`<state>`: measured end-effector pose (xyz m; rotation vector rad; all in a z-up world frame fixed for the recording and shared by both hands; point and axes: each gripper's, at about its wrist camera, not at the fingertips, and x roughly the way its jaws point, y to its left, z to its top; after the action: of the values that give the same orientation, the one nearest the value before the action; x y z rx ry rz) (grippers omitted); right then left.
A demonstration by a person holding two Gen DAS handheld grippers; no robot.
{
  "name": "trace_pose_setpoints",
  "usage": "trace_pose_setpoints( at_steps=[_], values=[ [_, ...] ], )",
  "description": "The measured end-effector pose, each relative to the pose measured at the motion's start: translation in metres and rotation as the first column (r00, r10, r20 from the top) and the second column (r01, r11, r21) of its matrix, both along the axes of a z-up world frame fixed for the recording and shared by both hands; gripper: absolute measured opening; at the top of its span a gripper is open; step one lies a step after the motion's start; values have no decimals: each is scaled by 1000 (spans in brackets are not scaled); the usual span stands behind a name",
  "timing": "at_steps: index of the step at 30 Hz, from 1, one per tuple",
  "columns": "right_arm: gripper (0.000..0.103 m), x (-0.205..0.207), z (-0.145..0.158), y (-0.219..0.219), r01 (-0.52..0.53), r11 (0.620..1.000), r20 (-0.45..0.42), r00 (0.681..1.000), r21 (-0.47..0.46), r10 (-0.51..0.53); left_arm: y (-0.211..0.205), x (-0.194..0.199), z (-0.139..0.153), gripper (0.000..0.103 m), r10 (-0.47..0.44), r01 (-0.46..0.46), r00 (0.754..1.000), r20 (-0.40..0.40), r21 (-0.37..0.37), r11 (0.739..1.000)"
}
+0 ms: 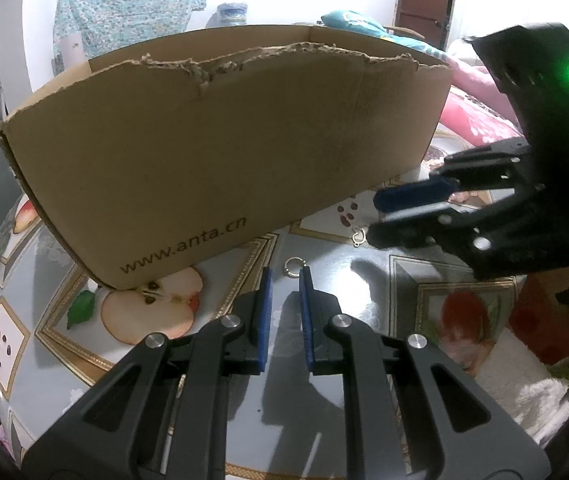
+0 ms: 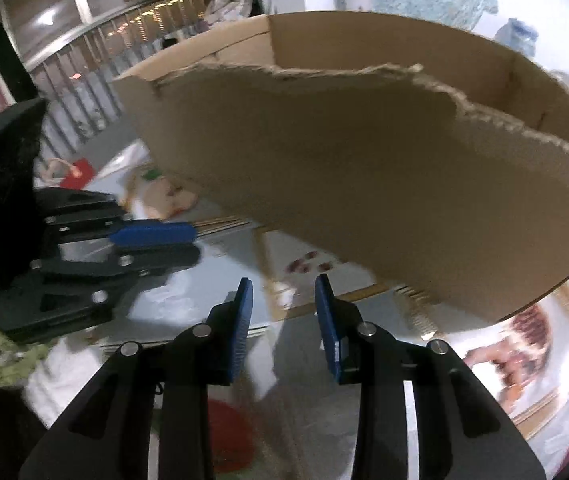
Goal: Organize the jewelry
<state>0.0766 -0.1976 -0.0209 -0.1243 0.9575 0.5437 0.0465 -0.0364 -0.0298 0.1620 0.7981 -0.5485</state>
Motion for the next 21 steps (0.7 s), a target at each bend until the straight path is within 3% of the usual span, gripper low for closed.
trace_pose_setpoints(
  at_steps=[5,13,21],
  values=[
    [32,-2,-6,12,49,997,30,998,-62,-47,2,2,0,12,11,-11,1000,-7,-8,1000],
    [32,-14,-11,29,133,988,77,989,-78,-127,4,5,0,12,15,-15,1000,-15,-11,1000],
    [29,-10,-13,26,174,982,64,984,-79,-169,4,5,1,12,15,-15,1000,-11,-13,1000]
  ],
)
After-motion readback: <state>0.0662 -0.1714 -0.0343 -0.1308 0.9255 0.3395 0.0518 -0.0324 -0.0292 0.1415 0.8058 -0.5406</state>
